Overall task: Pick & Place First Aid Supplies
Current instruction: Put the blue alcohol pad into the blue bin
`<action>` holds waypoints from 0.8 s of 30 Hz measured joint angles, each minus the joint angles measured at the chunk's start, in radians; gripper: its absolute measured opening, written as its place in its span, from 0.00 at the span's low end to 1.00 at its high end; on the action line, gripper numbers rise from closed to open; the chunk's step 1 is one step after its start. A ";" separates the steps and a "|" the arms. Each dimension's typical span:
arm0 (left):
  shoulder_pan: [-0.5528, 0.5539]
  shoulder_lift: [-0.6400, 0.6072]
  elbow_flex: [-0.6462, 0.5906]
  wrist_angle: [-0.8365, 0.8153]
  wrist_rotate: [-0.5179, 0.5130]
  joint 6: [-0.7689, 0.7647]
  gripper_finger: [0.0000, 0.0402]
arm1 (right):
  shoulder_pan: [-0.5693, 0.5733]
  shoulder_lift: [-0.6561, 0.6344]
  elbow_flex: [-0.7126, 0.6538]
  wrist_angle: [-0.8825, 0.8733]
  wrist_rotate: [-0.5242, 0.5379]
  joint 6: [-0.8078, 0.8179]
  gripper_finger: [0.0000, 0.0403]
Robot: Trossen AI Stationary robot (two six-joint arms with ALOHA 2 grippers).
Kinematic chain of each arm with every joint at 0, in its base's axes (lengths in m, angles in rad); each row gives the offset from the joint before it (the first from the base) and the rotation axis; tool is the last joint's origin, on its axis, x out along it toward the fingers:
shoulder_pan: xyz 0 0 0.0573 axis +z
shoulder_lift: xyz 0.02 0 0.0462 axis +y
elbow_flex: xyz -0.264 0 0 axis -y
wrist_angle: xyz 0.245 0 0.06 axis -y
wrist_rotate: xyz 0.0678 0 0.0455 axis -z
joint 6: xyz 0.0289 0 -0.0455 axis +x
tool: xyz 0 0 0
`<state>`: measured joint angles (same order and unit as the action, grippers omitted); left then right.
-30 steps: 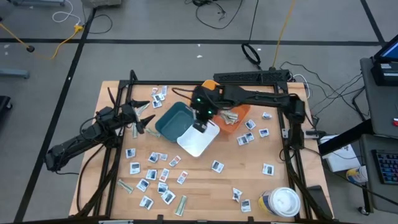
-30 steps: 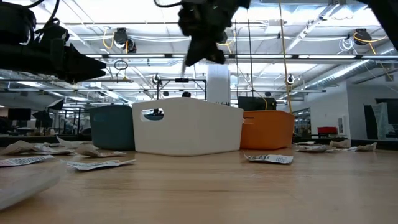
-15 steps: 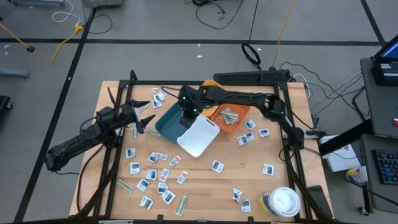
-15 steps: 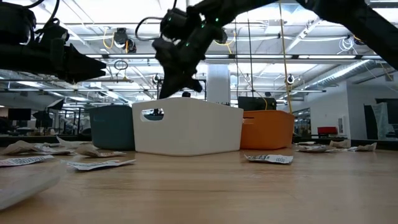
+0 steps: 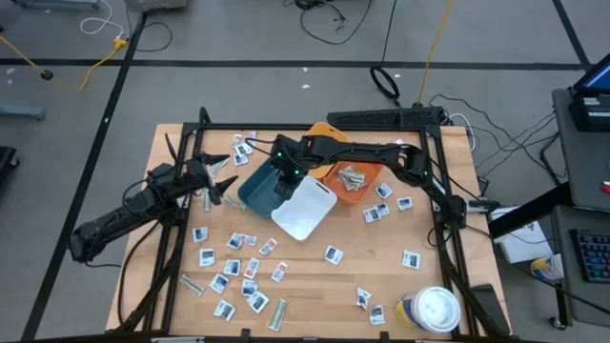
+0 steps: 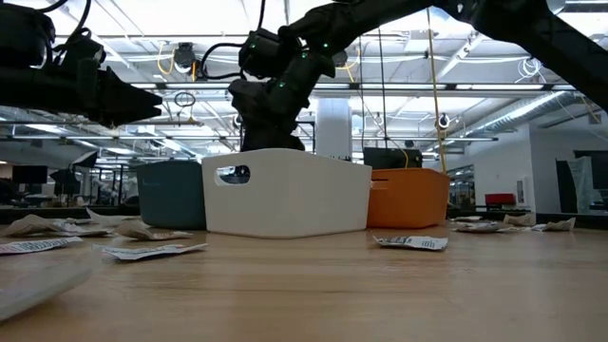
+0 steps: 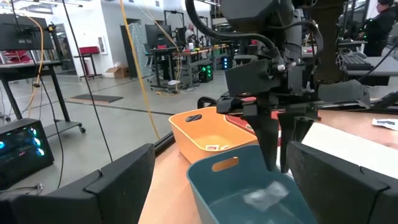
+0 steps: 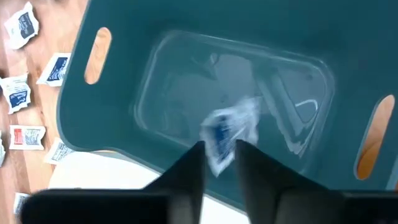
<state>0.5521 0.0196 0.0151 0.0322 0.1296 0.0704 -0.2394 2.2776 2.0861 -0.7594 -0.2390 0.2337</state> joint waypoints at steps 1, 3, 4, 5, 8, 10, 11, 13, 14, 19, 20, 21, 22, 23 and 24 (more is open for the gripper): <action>0.000 0.000 0.000 0.000 0.000 0.000 0.91 | 0.000 0.000 0.000 0.000 0.000 -0.005 0.25; 0.000 0.000 0.000 0.000 0.000 0.000 0.92 | 0.000 -0.001 0.000 0.003 0.000 -0.015 0.35; 0.000 0.000 0.000 0.000 0.000 0.000 0.91 | 0.000 -0.001 0.000 0.007 0.000 -0.015 0.40; 0.000 0.000 0.000 0.000 0.000 0.000 0.91 | 0.000 -0.001 0.000 0.008 0.000 -0.014 0.45; 0.000 0.000 0.000 0.000 0.000 0.000 0.91 | -0.004 -0.016 0.000 -0.023 0.000 -0.010 0.55; 0.000 0.000 0.000 -0.001 0.000 0.000 0.91 | -0.010 -0.040 -0.001 -0.070 0.000 0.000 0.59; 0.000 0.000 0.000 -0.001 0.000 0.000 0.91 | -0.014 -0.051 0.000 -0.082 0.001 0.008 0.60; 0.000 0.000 0.000 0.000 0.000 0.000 0.92 | -0.023 -0.078 0.001 -0.147 0.001 0.011 0.60; 0.000 0.000 0.000 0.000 0.000 0.000 0.91 | -0.026 -0.089 0.000 -0.187 0.003 0.008 0.60; 0.000 0.000 0.000 0.000 0.000 0.000 0.91 | -0.030 -0.134 0.000 -0.300 0.003 -0.047 0.57; 0.000 0.000 0.000 0.000 0.000 0.000 0.91 | -0.029 -0.144 0.000 -0.320 0.003 -0.062 0.57; 0.000 0.000 0.000 0.000 0.000 0.000 0.91 | -0.029 -0.151 0.000 -0.338 0.003 -0.079 0.56; 0.000 0.000 0.000 0.000 0.000 0.000 0.91 | -0.029 -0.157 0.000 -0.360 0.002 -0.095 0.56; 0.000 0.000 0.000 0.000 0.000 0.000 0.91 | -0.029 -0.162 0.000 -0.383 0.003 -0.111 0.56; 0.000 0.000 0.000 0.000 0.000 0.000 0.91 | -0.029 -0.167 0.000 -0.406 0.003 -0.126 0.55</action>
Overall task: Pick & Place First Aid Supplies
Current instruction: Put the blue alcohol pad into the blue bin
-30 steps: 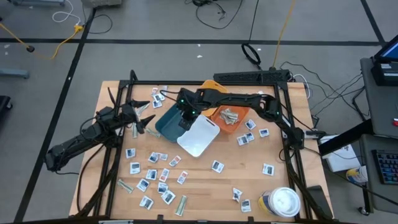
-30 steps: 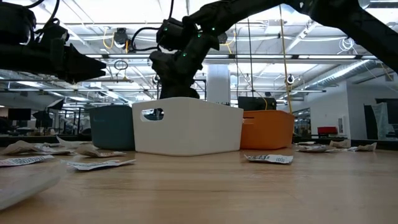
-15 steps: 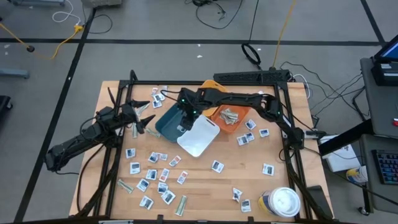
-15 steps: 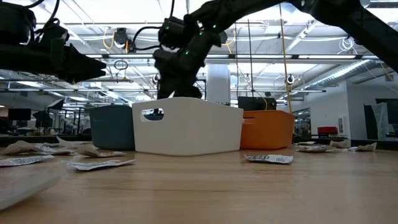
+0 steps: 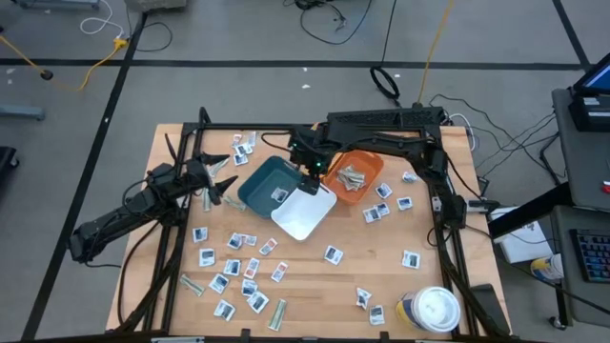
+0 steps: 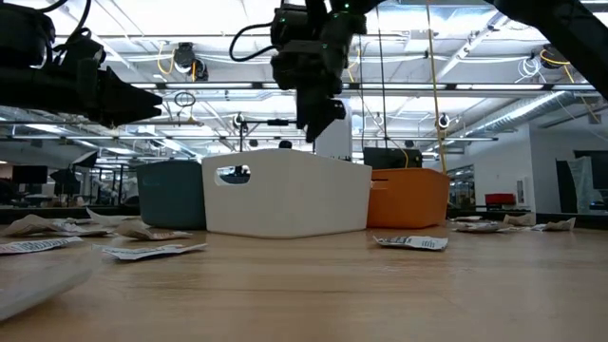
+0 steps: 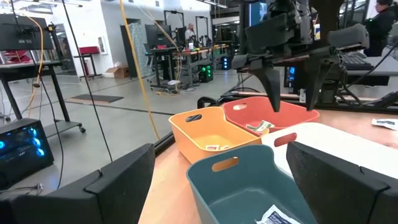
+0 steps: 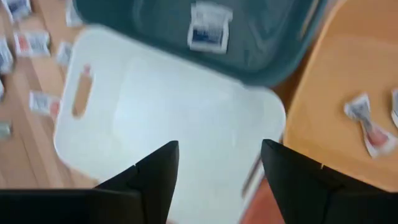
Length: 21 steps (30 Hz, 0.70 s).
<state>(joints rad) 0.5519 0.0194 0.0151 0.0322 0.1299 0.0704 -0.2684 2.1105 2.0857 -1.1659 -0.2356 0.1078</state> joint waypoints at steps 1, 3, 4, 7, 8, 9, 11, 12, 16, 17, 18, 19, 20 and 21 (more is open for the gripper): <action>0.000 0.000 0.000 0.000 0.000 0.000 0.91 | 0.000 -0.005 0.000 -0.020 0.000 -0.016 0.55; 0.000 0.000 0.000 0.000 0.000 0.000 0.91 | -0.001 -0.013 0.000 -0.061 0.001 -0.045 0.55; 0.000 0.000 0.000 0.000 0.000 0.000 0.91 | 0.000 -0.015 0.000 -0.078 0.002 -0.054 0.55; 0.000 0.000 0.000 0.000 0.000 0.000 0.91 | -0.002 -0.025 -0.026 -0.110 0.003 -0.065 0.55; 0.000 0.000 0.000 0.000 0.000 0.000 0.91 | -0.005 -0.041 -0.055 -0.115 0.005 -0.057 0.54; 0.000 0.000 0.000 0.000 0.000 0.000 0.91 | -0.008 -0.062 -0.091 -0.115 0.020 -0.043 0.54; 0.000 0.000 0.000 0.000 0.000 0.000 0.91 | -0.012 -0.121 -0.173 -0.106 0.068 -0.016 0.54; 0.000 0.000 0.000 0.000 0.000 0.000 0.91 | -0.013 -0.154 -0.218 -0.100 0.103 0.002 0.54; 0.000 0.000 0.000 0.000 0.000 0.000 0.91 | -0.013 -0.288 -0.419 -0.061 0.210 0.106 0.54; 0.000 0.000 0.000 0.000 0.000 0.000 0.91 | -0.013 -0.323 -0.465 -0.050 0.225 0.133 0.54; 0.000 0.000 0.000 0.000 0.000 0.000 0.92 | -0.014 -0.357 -0.508 -0.043 0.235 0.159 0.53; 0.000 0.000 0.000 0.000 0.000 0.000 0.91 | -0.018 -0.391 -0.549 -0.034 0.237 0.179 0.53; 0.000 0.000 0.000 0.000 0.000 0.000 0.91 | -0.021 -0.424 -0.587 -0.026 0.235 0.198 0.53; 0.000 0.000 0.000 0.000 0.000 0.000 0.91 | -0.026 -0.453 -0.625 -0.016 0.236 0.216 0.53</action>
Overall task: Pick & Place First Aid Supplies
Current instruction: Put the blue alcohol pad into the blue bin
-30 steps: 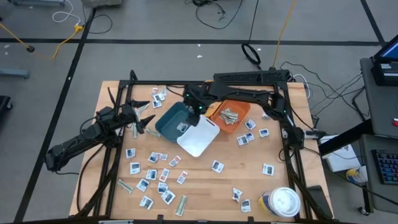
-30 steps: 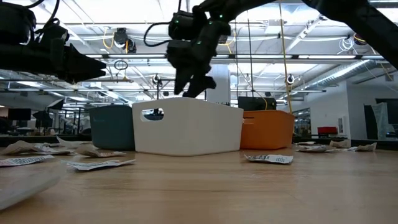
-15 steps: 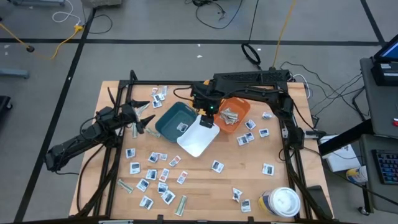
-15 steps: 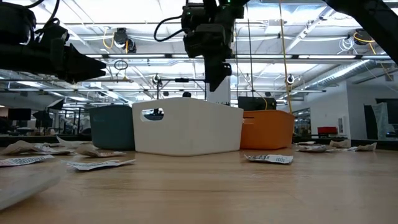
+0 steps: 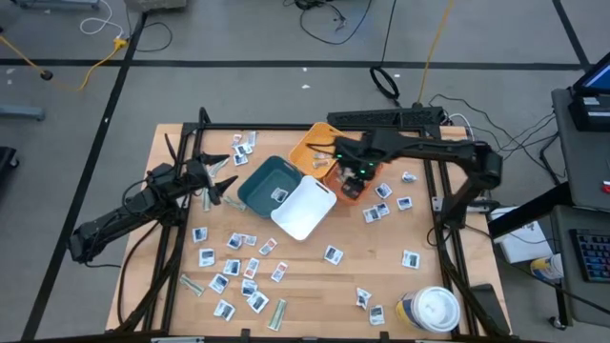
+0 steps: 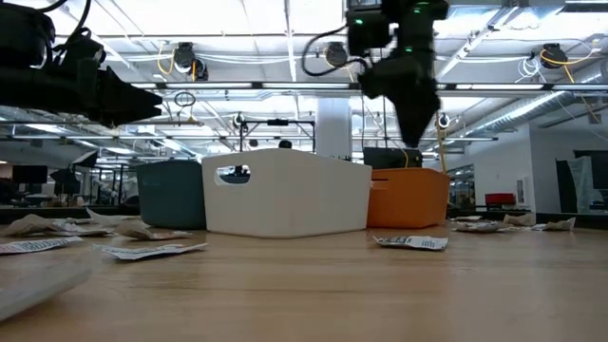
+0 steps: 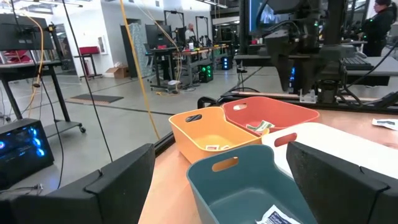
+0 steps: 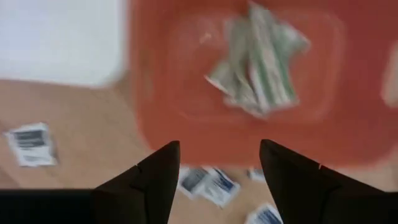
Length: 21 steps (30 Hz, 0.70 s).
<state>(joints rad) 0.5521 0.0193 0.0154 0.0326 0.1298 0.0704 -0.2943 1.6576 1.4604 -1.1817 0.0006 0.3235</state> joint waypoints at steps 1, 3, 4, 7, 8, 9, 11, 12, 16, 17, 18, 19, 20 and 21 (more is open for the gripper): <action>0.000 0.000 0.000 0.000 0.000 0.000 0.91 | -0.004 -0.028 -0.035 0.009 0.001 0.019 0.54; 0.000 0.000 0.000 0.000 0.000 0.000 0.91 | -0.016 -0.082 -0.096 0.022 0.003 0.054 0.54; 0.000 0.000 0.000 0.000 0.000 0.000 0.91 | -0.022 -0.108 -0.123 0.030 0.002 0.072 0.54; 0.000 0.000 0.000 0.000 0.000 0.000 0.92 | -0.045 -0.174 -0.194 0.031 0.000 0.128 0.53; 0.000 0.000 0.000 0.000 0.000 0.000 0.91 | -0.053 -0.194 -0.216 0.030 -0.001 0.148 0.53; 0.000 0.000 0.000 0.000 0.000 0.000 0.91 | -0.061 -0.213 -0.237 0.031 0.000 0.169 0.53; 0.000 0.000 0.000 0.000 0.000 0.000 0.91 | -0.080 -0.256 -0.281 0.029 0.000 0.210 0.53; 0.000 0.000 0.000 0.000 0.000 0.000 0.91 | -0.089 -0.276 -0.302 0.027 0.000 0.233 0.53; 0.000 0.000 0.000 0.000 0.000 0.000 0.91 | -0.119 -0.348 -0.383 0.017 -0.001 0.348 0.53; 0.000 0.000 0.000 0.000 0.000 0.000 0.92 | -0.125 -0.364 -0.403 0.017 -0.001 0.375 0.53; 0.000 0.000 0.000 0.000 0.000 0.000 0.91 | -0.130 -0.380 -0.421 0.015 -0.002 0.403 0.53; 0.000 0.000 0.000 0.000 0.000 0.000 0.91 | -0.136 -0.396 -0.439 0.015 -0.003 0.426 0.53; 0.000 0.000 0.000 0.000 0.000 0.000 0.92 | -0.140 -0.408 -0.455 0.015 -0.004 0.448 0.53; 0.000 0.000 0.000 0.000 0.000 0.000 0.91 | -0.145 -0.420 -0.470 0.014 -0.004 0.469 0.53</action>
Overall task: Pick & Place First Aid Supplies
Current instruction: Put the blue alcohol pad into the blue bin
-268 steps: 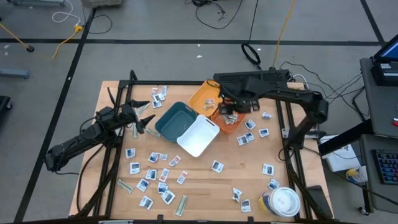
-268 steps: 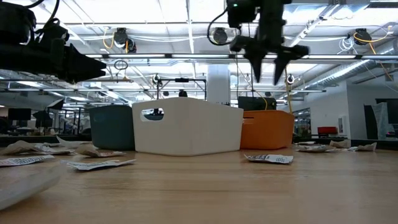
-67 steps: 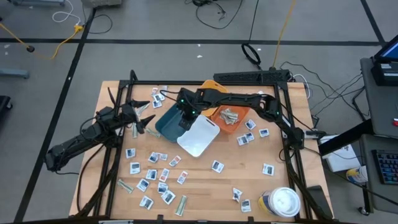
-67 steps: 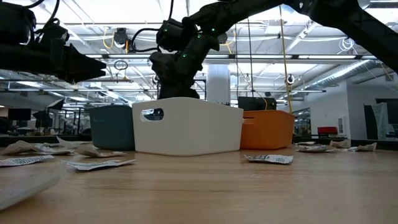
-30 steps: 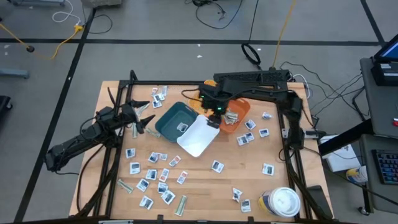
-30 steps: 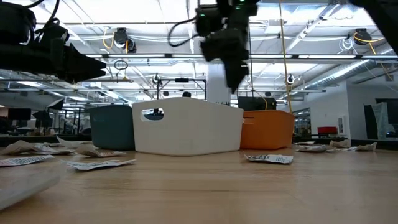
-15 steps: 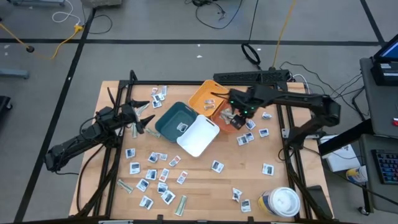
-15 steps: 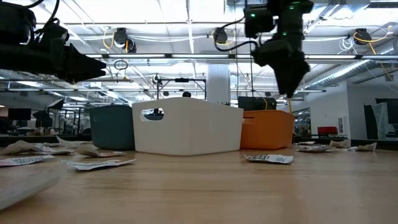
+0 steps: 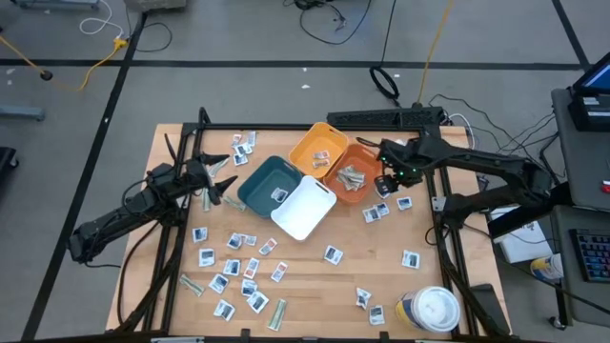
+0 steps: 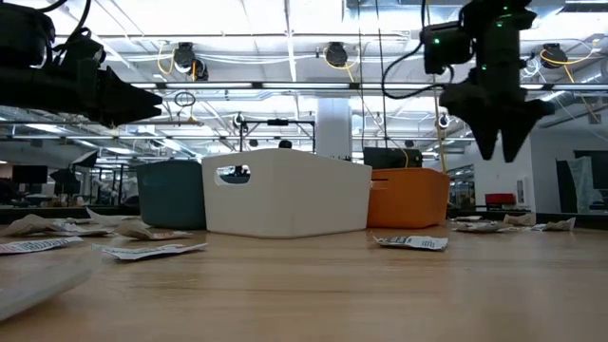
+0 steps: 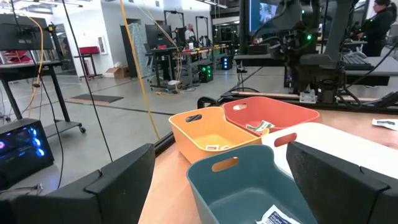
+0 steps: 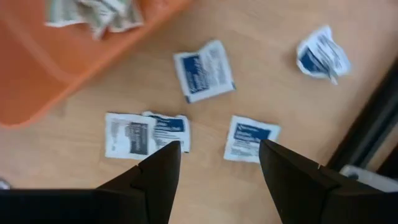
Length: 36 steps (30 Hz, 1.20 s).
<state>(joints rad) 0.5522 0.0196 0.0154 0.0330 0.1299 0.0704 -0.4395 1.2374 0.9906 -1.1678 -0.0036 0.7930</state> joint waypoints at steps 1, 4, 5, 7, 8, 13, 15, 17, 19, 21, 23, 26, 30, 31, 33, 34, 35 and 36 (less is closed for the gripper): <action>0.000 0.000 0.000 0.000 0.000 0.000 0.91 | -0.004 -0.011 -0.017 0.000 0.000 0.018 0.53; 0.000 0.000 0.000 0.000 0.000 0.000 0.91 | -0.012 -0.046 -0.065 0.000 -0.001 0.065 0.53; 0.000 0.000 0.000 0.000 0.000 0.000 0.91 | -0.012 -0.055 -0.083 0.001 -0.001 0.079 0.53; 0.000 0.000 0.000 0.000 0.000 0.000 0.91 | -0.012 -0.070 -0.124 0.001 -0.001 0.111 0.53; 0.000 0.000 0.000 0.000 0.000 0.000 0.91 | -0.012 -0.075 -0.145 0.001 -0.002 0.126 0.53; 0.000 0.000 0.000 0.000 0.000 0.000 0.91 | -0.012 -0.082 -0.254 0.021 -0.027 0.180 0.53; 0.000 0.000 0.000 0.000 0.000 0.000 0.92 | -0.012 -0.082 -0.292 0.033 -0.028 0.196 0.53; 0.000 0.000 0.000 0.000 0.000 0.000 0.91 | -0.012 -0.082 -0.327 0.068 -0.039 0.198 0.53; 0.000 0.000 0.000 0.000 0.000 0.000 0.91 | -0.012 -0.082 -0.362 0.115 -0.054 0.198 0.53; 0.000 0.000 0.000 0.000 0.000 0.000 0.91 | -0.012 -0.082 -0.392 0.155 -0.054 0.209 0.53; 0.000 0.000 0.000 0.000 0.000 0.000 0.91 | -0.012 -0.082 -0.420 0.185 -0.053 0.231 0.53; 0.000 0.000 0.000 0.000 0.000 0.000 0.91 | -0.012 -0.082 -0.448 0.218 -0.051 0.246 0.53; 0.000 0.000 0.000 0.000 0.000 0.000 0.91 | -0.012 -0.083 -0.461 0.276 -0.054 0.247 0.49; 0.000 0.000 0.000 0.000 0.000 0.000 0.91 | -0.012 -0.083 -0.461 0.287 -0.054 0.251 0.46; 0.000 0.000 0.000 0.000 0.000 0.000 0.91 | -0.012 -0.083 -0.461 0.307 -0.053 0.260 0.40; 0.000 0.000 0.000 0.000 0.000 0.000 0.91 | -0.012 -0.083 -0.461 0.312 -0.052 0.261 0.36; 0.000 0.000 0.000 0.000 0.000 0.000 0.92 | -0.011 -0.082 -0.461 0.318 -0.050 0.261 0.32; 0.000 0.000 0.000 0.000 0.000 0.000 0.91 | -0.011 -0.082 -0.461 0.324 -0.049 0.262 0.27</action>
<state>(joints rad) 0.5519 0.0196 0.0154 0.0331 0.1299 0.0704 -0.4507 1.1549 0.5301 -0.8438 -0.0528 1.0546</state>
